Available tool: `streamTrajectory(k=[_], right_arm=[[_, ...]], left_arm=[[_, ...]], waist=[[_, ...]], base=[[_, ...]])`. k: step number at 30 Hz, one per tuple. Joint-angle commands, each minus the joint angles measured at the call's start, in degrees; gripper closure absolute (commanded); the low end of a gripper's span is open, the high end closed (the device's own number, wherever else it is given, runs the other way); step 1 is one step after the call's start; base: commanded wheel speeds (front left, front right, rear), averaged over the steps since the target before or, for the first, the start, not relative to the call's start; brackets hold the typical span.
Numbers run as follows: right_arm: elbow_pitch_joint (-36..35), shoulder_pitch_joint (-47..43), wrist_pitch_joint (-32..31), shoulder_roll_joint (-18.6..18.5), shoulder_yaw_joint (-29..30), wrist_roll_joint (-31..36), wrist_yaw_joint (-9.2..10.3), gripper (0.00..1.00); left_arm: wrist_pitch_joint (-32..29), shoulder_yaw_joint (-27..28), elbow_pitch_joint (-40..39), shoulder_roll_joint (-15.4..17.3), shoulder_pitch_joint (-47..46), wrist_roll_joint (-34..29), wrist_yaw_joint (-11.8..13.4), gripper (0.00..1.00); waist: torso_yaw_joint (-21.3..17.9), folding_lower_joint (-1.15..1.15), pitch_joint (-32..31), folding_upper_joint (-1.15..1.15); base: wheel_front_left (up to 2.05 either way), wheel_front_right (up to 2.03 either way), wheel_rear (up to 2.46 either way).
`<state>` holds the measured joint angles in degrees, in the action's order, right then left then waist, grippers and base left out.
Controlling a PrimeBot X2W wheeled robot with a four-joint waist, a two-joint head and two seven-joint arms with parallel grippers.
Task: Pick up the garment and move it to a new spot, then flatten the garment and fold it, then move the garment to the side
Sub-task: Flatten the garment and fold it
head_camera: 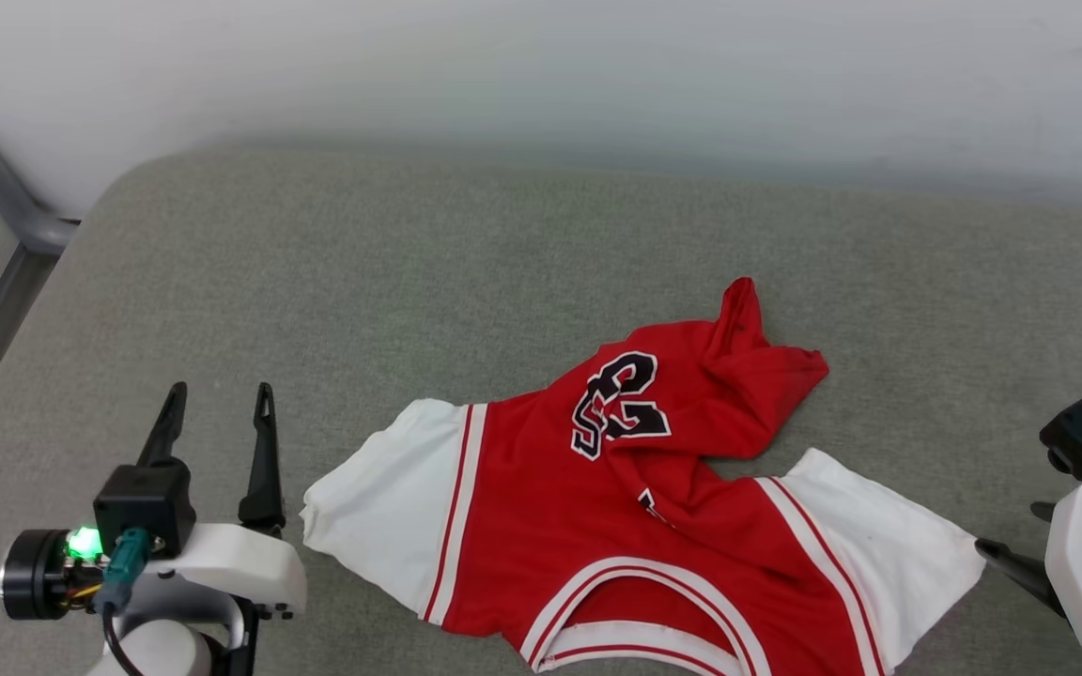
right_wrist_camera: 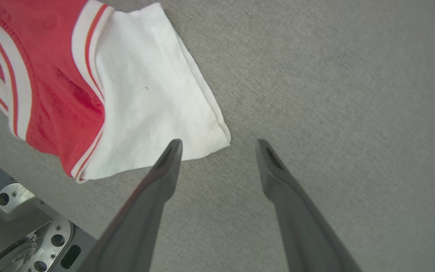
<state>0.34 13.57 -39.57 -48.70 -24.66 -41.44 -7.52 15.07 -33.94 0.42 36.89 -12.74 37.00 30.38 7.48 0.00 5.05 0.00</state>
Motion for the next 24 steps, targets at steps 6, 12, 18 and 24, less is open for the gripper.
streamTrajectory(k=[6, 12, 18, 24], right_arm=[[6.3, 4.8, -1.7, 2.0, -3.9, -0.4, 0.06, 0.0], [13.4, 6.4, 1.4, 4.4, -8.2, 0.8, 0.06, 0.0], [19.8, 5.2, 4.2, 7.0, -13.4, -0.2, 0.05, 0.0], [21.4, 6.1, 8.8, 8.1, -15.5, -1.4, 0.04, 1.0]], left_arm=[[0.1, 6.3, -0.8, -6.9, 4.4, -7.8, -3.6, 0.0], [0.1, 10.0, 1.0, -11.2, 5.2, -11.7, -7.4, 0.0], [0.1, 13.5, 3.2, -14.0, 4.6, -15.0, -10.6, 0.0], [0.1, 16.3, 4.2, -15.3, 5.9, -17.0, -12.7, 0.0]], waist=[[1.8, 0.0, 4.1, 0.0], [2.5, 0.0, 6.3, 0.0], [2.1, 0.0, 6.7, 0.0], [0.6, 0.0, 5.5, 0.0]], base=[[0.0, 0.0, 0.0], [0.0, 0.0, 0.0], [0.0, 0.0, 0.0], [0.0, 0.0, 0.0]])
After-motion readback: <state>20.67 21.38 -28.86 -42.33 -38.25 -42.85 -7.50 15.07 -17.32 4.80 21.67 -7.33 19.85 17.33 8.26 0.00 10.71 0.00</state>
